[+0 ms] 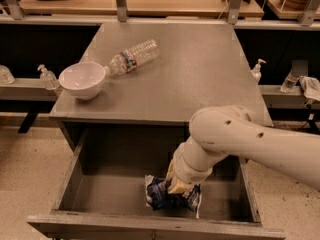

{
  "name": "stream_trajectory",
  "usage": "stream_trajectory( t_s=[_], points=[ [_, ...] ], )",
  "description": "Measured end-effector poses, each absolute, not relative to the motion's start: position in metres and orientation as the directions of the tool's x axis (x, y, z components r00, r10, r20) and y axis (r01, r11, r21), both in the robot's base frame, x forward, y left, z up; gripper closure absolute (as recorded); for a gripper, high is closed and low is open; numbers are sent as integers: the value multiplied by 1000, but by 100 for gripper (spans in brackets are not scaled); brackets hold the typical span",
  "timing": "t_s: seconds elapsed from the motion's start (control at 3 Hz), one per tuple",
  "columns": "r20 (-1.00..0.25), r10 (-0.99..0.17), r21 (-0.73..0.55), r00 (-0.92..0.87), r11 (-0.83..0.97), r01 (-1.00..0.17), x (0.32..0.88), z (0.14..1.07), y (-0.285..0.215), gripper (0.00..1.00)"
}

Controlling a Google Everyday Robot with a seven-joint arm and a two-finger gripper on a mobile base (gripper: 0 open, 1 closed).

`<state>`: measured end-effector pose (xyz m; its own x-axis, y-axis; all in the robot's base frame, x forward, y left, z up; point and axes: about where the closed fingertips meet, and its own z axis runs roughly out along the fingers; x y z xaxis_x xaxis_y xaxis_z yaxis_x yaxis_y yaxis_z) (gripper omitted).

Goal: Pick blue chip bag from top drawer and place on counter

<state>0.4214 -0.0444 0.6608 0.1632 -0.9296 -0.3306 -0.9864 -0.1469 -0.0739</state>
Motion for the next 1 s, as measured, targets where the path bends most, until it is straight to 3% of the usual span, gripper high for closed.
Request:
stream_trajectory(
  t_s=[1.0],
  points=[
    [-309, -930, -183, 199, -147, -972, 428, 808, -79, 100]
  ],
)
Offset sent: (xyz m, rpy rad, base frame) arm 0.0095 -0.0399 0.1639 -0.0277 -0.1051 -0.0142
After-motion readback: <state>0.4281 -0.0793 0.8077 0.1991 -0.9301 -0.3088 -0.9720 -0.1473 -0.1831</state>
